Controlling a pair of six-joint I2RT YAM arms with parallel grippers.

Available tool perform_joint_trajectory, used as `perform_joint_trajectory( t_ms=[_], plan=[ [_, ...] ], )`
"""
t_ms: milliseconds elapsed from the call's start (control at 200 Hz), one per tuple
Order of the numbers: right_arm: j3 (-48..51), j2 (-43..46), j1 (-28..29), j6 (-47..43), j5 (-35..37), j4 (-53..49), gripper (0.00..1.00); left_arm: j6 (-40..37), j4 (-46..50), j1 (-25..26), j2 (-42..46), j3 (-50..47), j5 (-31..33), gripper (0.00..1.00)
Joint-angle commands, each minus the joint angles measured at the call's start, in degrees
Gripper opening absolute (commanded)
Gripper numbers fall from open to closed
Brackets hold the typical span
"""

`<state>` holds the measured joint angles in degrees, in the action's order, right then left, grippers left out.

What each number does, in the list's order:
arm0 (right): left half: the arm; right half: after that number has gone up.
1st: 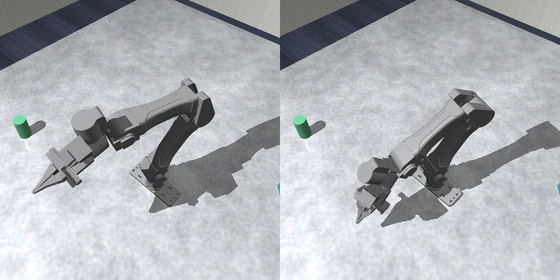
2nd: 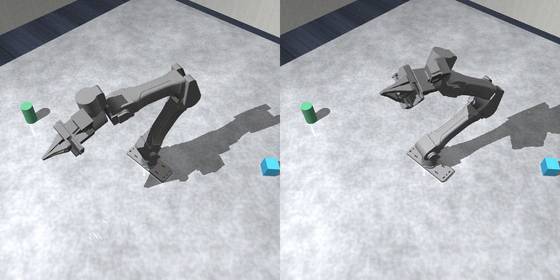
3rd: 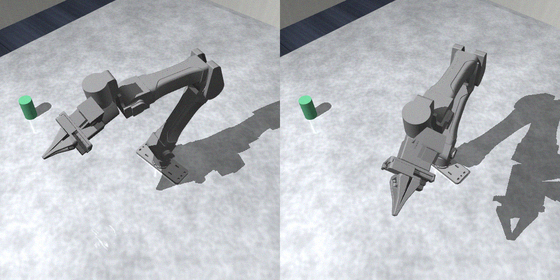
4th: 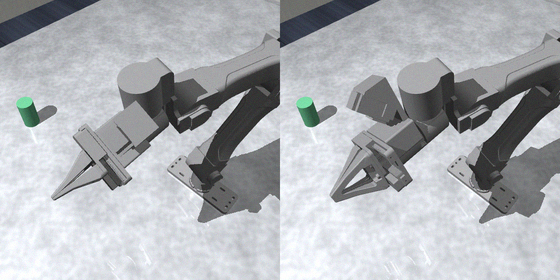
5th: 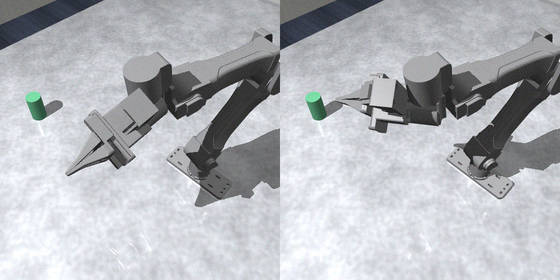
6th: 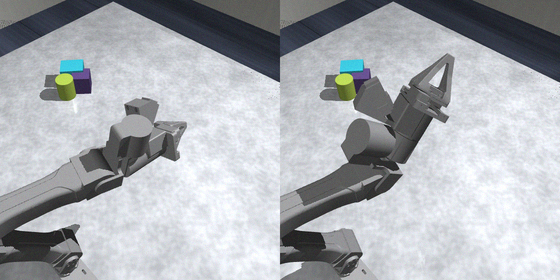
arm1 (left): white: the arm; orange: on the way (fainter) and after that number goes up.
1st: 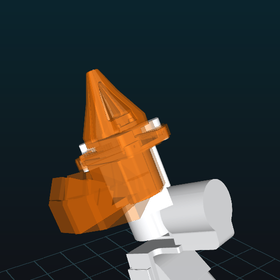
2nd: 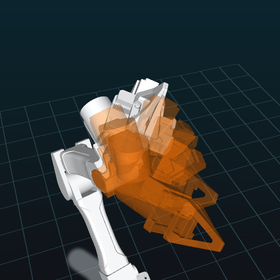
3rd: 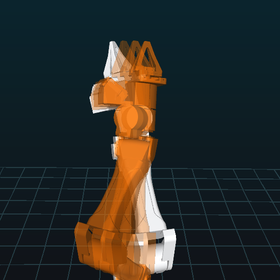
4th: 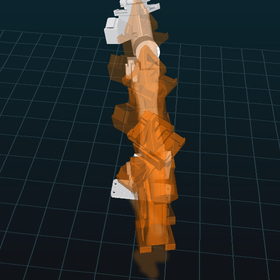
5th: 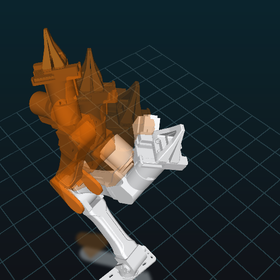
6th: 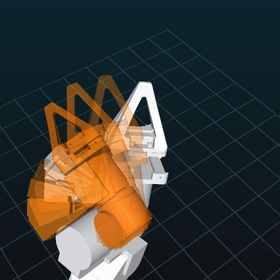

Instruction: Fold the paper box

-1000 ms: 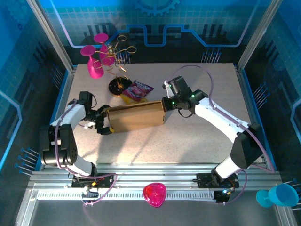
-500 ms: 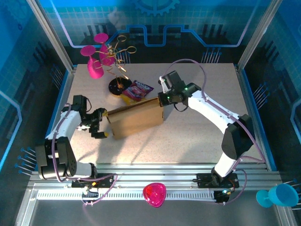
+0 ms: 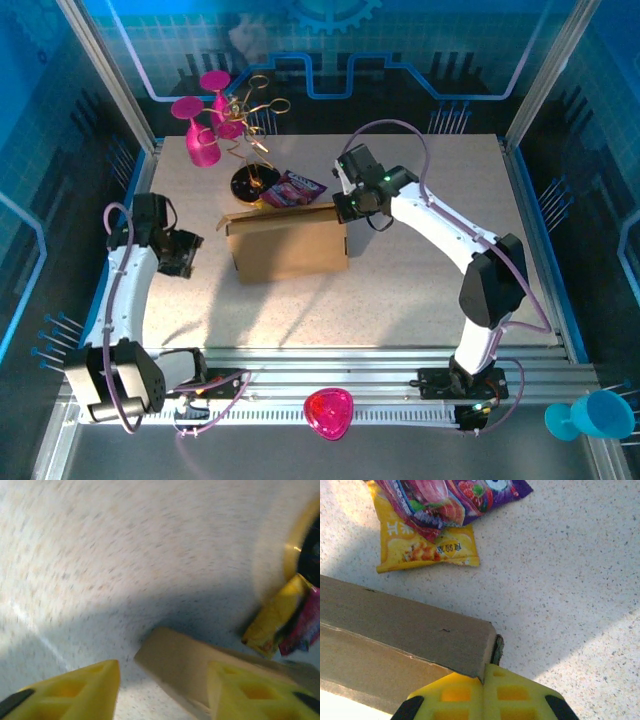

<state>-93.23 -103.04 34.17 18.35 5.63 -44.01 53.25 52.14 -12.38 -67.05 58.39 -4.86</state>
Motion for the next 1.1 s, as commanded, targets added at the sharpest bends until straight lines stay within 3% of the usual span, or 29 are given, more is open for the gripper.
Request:
perform_joint_trajectory(
  t_ms=[0, 120, 265, 330, 400, 455, 816, 1096],
  plan=[
    [-1.41, -1.64, 0.81, -1.97, 0.61, -4.77, 0.0, -23.49, -3.4, 3.5, 0.63, 5.84, 0.87, 0.41],
    [-1.45, -1.64, 0.59, -2.7, 0.11, -4.62, 0.0, -39.92, -5.07, 7.65, -0.94, 7.02, -5.68, 0.38],
    [-1.26, -1.22, 0.46, -3.06, -0.25, -4.51, 0.0, -47.32, -3.72, 8.58, -0.88, 4.84, -8.83, 0.39],
    [-1.19, -0.91, 0.43, -3.13, -0.21, -4.42, 0.0, -49.41, -3.27, 9.74, -0.35, 4.37, -7.8, 0.42],
    [-1.11, -0.5, 0.45, -3.31, -0.34, -4.41, 0.0, -51.34, -2.34, 10.36, -0.34, 4.44, -3.12, 0.55],
    [-1.1, -0.13, 0.38, -3.49, -0.35, -4.5, 0.0, -53.0, -1.96, 10.44, -0.58, 4.87, -1.11, 0.56],
    [0.18, 1.75, -0.25, -3.19, -1.75, -4.04, 0.0, -55.53, -2.69, 10.67, -7.26, 8.1, -3.6, 0.57],
    [1.96, 3.13, -0.34, -2.4, -1.52, -3.23, 0.0, -51.8, -3.94, 10.62, -10.66, 10.36, -7.41, 0.35]
  ],
)
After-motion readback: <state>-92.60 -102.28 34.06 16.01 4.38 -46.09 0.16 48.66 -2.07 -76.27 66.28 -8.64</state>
